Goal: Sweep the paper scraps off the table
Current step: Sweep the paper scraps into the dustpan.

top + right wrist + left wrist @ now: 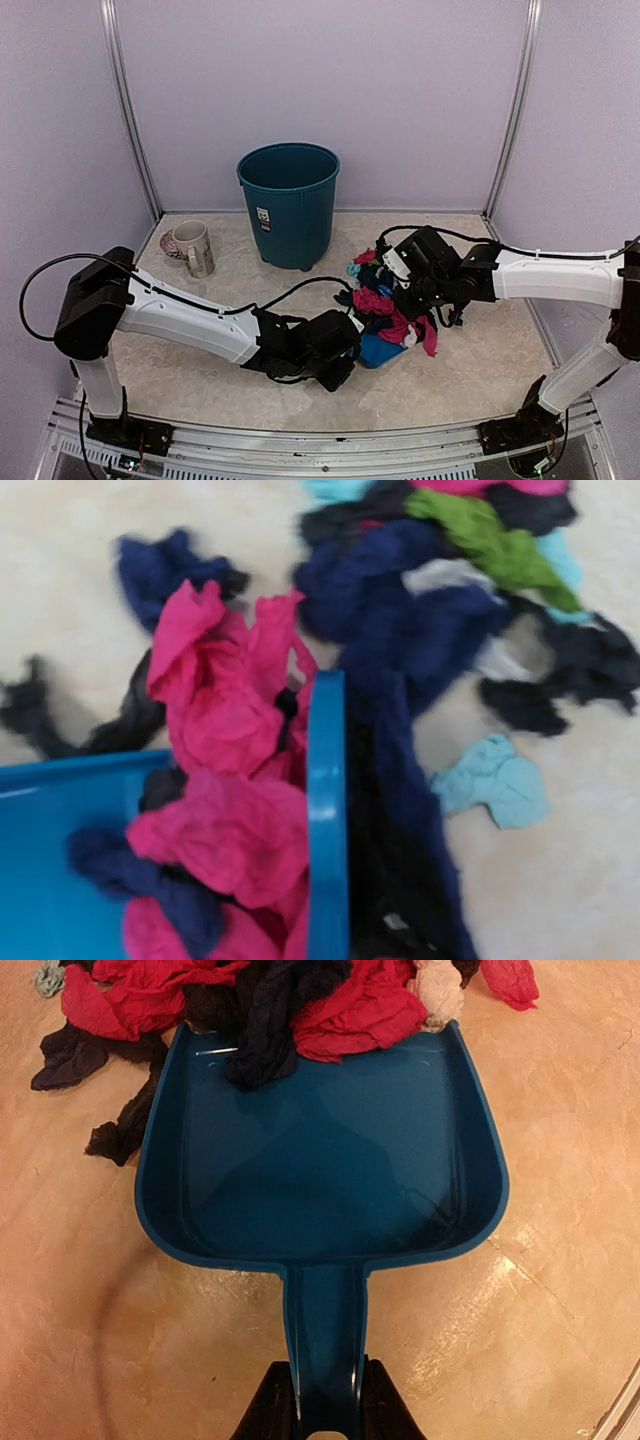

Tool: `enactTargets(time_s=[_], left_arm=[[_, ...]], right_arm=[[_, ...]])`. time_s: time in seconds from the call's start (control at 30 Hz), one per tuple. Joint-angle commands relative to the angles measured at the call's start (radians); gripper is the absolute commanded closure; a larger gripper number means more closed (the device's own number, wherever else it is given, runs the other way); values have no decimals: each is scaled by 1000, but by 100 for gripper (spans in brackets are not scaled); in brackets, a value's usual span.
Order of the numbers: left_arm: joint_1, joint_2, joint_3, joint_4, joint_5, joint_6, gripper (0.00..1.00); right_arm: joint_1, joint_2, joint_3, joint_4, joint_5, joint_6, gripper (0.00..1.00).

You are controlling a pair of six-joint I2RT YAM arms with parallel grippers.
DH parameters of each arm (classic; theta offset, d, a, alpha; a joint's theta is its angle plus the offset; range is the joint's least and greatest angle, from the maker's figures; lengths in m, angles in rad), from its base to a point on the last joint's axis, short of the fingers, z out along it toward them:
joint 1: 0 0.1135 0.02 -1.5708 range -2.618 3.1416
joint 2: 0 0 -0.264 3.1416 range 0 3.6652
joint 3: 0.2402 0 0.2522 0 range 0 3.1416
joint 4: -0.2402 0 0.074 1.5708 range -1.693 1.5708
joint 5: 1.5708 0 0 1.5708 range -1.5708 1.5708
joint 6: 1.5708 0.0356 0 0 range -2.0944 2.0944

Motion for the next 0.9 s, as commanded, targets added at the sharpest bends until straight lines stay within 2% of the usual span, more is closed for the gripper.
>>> enactTargets(time_s=[0.0,0.2,0.43,0.63,0.87], left_arm=[[11,-1,17,-38,-2,0,90],[13,-10,-22,-6,-25,-12,91],[14,-32,-112,109,-56,-15,92],[12,-68,-194,223,-76,-7,93],[1,-113,-251,288,-111,2,94]], right_arm=[[59,-54,-11,-43,-98,76,100],[97,-119,14,-83,-176,123,100],[100,-207,23,-122,-243,151,100],[100,-265,37,-167,-123,196,100],[99,-341,35,-232,142,295,100]])
